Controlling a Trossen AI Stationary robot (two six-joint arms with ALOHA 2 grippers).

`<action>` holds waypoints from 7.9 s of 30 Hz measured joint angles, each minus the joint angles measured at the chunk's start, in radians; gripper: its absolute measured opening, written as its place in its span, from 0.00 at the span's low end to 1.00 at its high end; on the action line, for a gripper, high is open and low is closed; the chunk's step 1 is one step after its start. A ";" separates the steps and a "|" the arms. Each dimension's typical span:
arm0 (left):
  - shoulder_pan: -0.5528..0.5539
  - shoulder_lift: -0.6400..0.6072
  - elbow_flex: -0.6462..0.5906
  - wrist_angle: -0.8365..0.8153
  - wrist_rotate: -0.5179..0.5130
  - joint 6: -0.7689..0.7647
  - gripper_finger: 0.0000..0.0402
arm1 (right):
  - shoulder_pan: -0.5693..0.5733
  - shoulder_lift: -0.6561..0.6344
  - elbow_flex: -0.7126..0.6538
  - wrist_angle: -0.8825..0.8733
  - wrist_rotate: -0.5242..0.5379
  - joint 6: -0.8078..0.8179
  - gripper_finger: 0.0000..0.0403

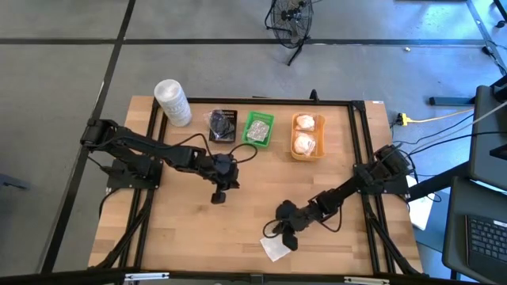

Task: Pick & Place Travel size toiletries
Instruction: Put the white bandage pack into the green bin

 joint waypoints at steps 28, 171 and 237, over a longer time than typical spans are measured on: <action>-0.028 0.005 0.000 -0.008 0.001 0.013 0.08 | 0.056 -0.095 -0.007 -0.045 -0.091 -0.068 0.00; -0.251 0.373 0.010 0.269 -0.262 0.876 0.02 | -0.151 -0.009 0.060 -0.135 0.223 0.117 0.01; -0.200 0.486 0.011 0.523 -0.284 1.191 0.01 | -0.154 -0.009 0.063 -0.127 0.157 0.166 0.01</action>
